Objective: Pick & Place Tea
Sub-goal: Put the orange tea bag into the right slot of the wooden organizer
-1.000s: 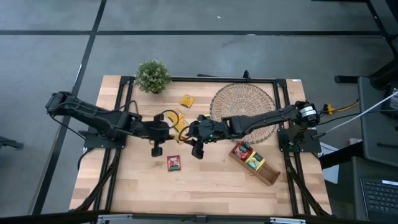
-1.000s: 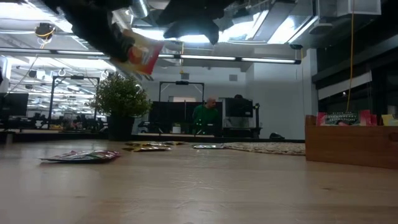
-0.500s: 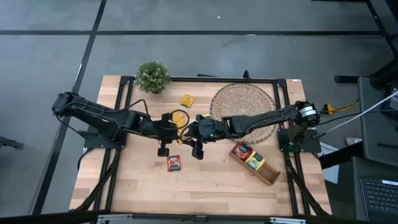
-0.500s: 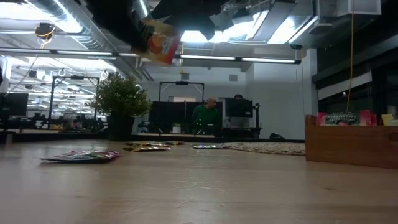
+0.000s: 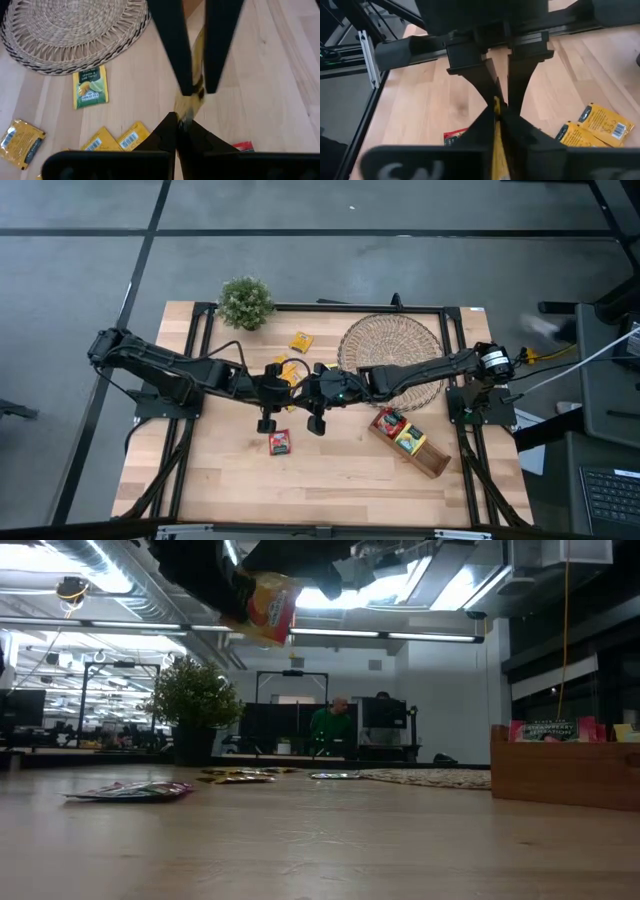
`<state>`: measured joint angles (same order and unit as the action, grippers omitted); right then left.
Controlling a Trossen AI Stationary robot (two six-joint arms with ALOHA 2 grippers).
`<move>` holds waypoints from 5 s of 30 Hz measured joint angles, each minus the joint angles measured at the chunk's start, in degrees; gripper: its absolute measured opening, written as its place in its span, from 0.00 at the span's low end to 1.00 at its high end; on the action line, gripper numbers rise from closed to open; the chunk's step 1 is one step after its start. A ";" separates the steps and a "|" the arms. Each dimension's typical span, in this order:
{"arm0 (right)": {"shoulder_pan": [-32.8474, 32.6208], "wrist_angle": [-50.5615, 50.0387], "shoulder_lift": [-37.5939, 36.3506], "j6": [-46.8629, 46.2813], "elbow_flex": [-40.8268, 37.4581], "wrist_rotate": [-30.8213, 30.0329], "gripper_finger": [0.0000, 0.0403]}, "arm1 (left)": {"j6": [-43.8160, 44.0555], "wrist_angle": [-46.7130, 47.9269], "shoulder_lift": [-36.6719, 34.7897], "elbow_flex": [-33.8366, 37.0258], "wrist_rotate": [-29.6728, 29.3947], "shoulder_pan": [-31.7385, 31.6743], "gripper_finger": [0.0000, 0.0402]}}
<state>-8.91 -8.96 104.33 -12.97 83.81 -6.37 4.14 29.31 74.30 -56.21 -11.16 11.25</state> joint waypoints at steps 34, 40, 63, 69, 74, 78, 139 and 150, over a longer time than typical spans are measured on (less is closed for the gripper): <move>-11.38 -31.47 -13.44 -27.90 -0.02 -14.69 0.00 | -1.63 1.54 -2.27 0.66 1.88 0.30 0.14; -14.95 -30.46 -13.55 -28.98 -0.02 -24.56 0.00 | -5.15 -9.92 -2.25 0.66 1.60 1.15 0.15; -10.93 -9.70 -13.26 -4.89 -0.02 -29.05 0.00 | 2.60 -67.38 -15.35 31.22 11.77 -6.89 0.16; -8.04 -4.37 -12.35 -0.85 -0.07 -24.53 0.00 | 1.75 -70.29 -15.13 31.23 12.82 -6.89 0.16; -6.20 0.11 -10.88 0.89 -0.06 -20.70 0.00 | 1.53 -71.29 -15.13 31.23 11.86 -6.91 0.16; -5.46 1.96 -10.21 1.64 -0.07 -19.12 0.00 | 1.18 -71.10 -15.13 31.23 10.77 -6.91 0.16; -1.99 -9.15 -10.10 -4.68 -0.02 -10.88 0.32 | -4.35 -32.14 -14.05 14.75 0.66 -1.60 0.01; -0.62 -8.59 -10.10 -4.72 -0.03 -4.32 0.06 | -4.35 -32.54 -13.77 14.78 0.59 -1.59 0.01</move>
<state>-9.53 -17.55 94.24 -17.69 83.78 -10.69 -0.21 -3.22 60.53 -41.43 -10.56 9.65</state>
